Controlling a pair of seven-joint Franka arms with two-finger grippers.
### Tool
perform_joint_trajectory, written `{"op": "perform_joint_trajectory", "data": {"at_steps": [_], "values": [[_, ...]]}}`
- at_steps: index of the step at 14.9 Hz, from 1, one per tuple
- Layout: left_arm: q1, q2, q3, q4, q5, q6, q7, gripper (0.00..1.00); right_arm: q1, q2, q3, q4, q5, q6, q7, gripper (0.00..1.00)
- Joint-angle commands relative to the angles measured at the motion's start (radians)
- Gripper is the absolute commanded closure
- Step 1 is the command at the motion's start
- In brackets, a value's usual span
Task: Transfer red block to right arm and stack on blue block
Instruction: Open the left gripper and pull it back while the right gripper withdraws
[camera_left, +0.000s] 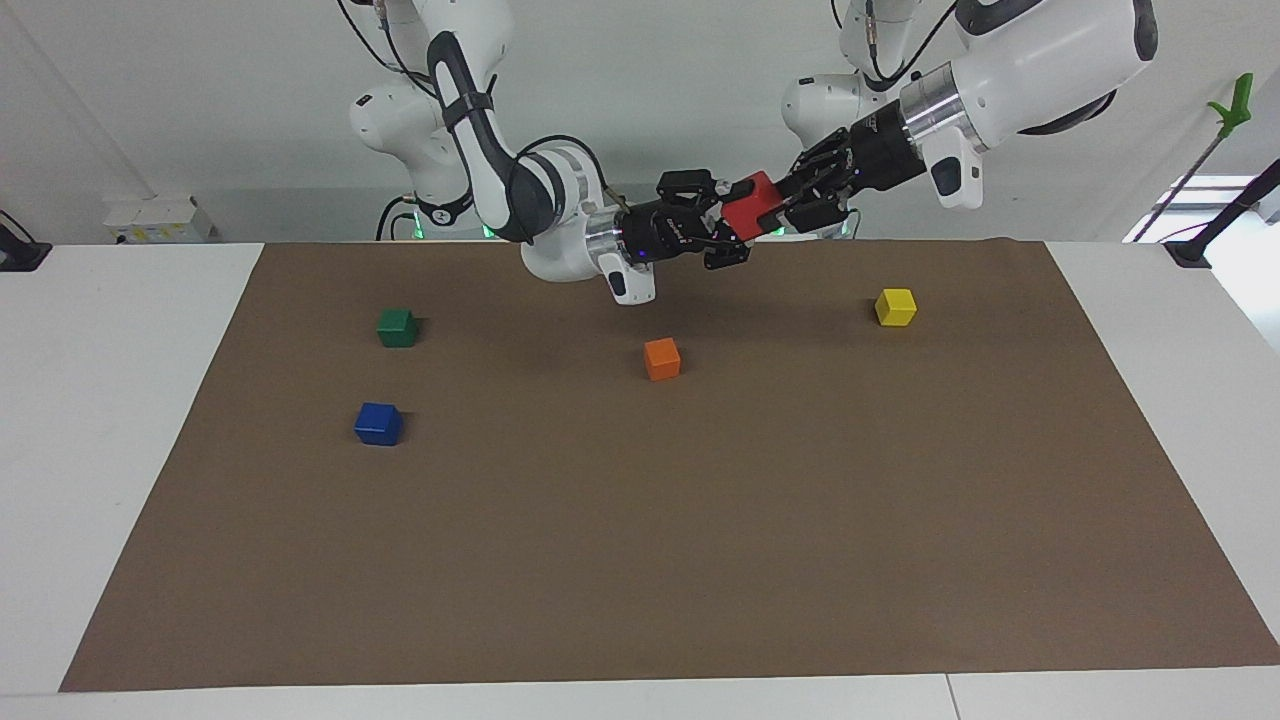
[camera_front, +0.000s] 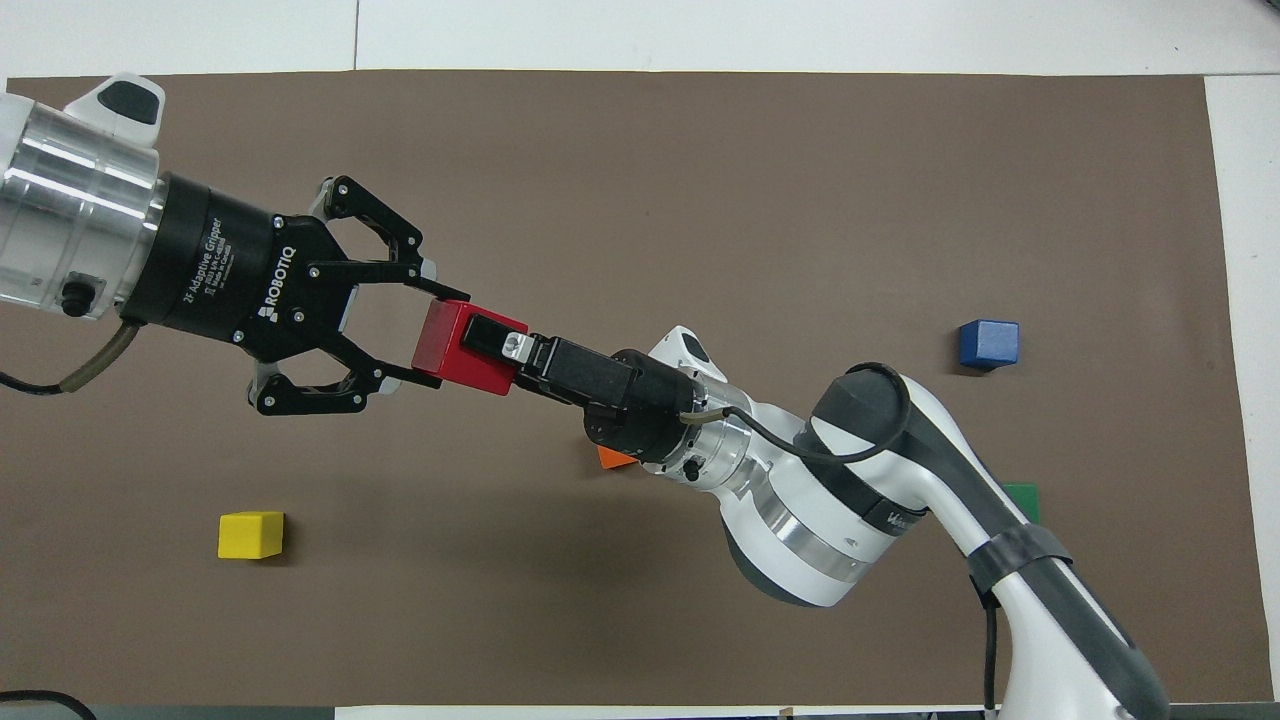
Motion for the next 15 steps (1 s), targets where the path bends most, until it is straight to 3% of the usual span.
{"op": "perform_joint_trajectory", "data": {"at_steps": [1, 2, 3, 10, 15], "values": [[-0.029, -0.011, 0.005, -0.005, 0.036, 0.017, -0.001, 0.74, 0.010, -0.010, 0.022, 0.017, 0.203, 0.068, -0.014, 1.00], [-0.037, -0.011, 0.005, -0.003, 0.047, 0.017, -0.001, 0.28, 0.010, -0.011, 0.022, 0.019, 0.201, 0.069, -0.011, 1.00], [-0.037, -0.011, 0.005, -0.003, 0.048, 0.017, -0.007, 0.00, 0.007, -0.015, 0.022, 0.020, 0.201, 0.071, -0.009, 1.00], [-0.036, -0.013, 0.005, -0.005, 0.050, 0.016, -0.009, 0.00, -0.017, -0.019, 0.019, 0.013, 0.160, 0.080, 0.005, 1.00], [-0.034, -0.014, 0.006, -0.006, 0.050, 0.013, -0.007, 0.00, -0.100, -0.091, 0.019, 0.006, -0.080, 0.247, 0.103, 1.00]]}}
